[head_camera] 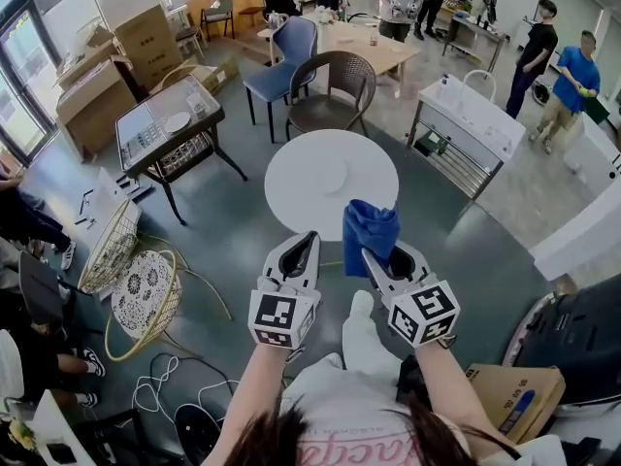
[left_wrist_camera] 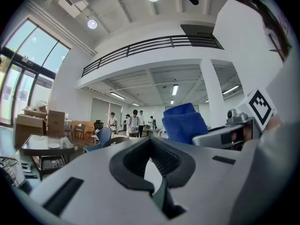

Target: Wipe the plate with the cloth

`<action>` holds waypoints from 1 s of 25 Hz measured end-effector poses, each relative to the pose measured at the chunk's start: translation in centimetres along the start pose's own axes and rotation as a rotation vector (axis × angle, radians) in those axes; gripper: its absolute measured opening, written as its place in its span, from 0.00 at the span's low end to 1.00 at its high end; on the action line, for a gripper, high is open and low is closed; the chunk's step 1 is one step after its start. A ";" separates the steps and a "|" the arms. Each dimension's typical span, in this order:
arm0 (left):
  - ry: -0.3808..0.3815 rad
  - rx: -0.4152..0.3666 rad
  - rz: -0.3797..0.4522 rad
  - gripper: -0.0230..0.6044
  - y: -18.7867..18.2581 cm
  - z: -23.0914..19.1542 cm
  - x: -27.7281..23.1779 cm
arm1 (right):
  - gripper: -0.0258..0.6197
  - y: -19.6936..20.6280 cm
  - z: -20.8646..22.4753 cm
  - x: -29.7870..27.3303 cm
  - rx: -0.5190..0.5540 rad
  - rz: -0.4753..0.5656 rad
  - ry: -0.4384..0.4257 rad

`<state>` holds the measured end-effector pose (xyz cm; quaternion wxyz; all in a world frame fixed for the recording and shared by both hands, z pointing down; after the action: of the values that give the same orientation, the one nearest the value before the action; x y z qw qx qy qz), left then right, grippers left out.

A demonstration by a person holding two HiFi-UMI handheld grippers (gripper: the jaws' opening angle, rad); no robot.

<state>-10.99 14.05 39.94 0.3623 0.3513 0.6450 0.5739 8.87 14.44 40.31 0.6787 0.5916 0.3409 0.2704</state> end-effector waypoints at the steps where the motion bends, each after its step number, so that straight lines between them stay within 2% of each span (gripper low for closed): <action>1: -0.003 0.002 -0.004 0.05 0.1 -0.5 -0.7 | 0.25 0.0 0.6 -0.7 -0.003 0.000 0.000; 15: -0.041 0.024 -0.071 0.05 0.8 -8.0 -14.6 | 0.25 -0.7 11.8 -13.0 -0.023 -0.040 -0.026; 25: -0.088 0.084 -0.150 0.05 2.8 -13.0 -24.1 | 0.25 -0.8 19.0 -21.2 -0.012 -0.116 -0.083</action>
<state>-10.41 -12.94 45.25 0.4171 0.3418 0.6764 0.5017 10.57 -13.76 43.79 0.7104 0.5776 0.3443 0.2079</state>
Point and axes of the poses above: the fingertips, and each gripper's own axes: x backward along the fingers, z to its right, y out of its underside, the point moved 9 cm from there along x, backward along the fingers, and after that the axes turned 4 degrees about x, right-handed, at the moved point
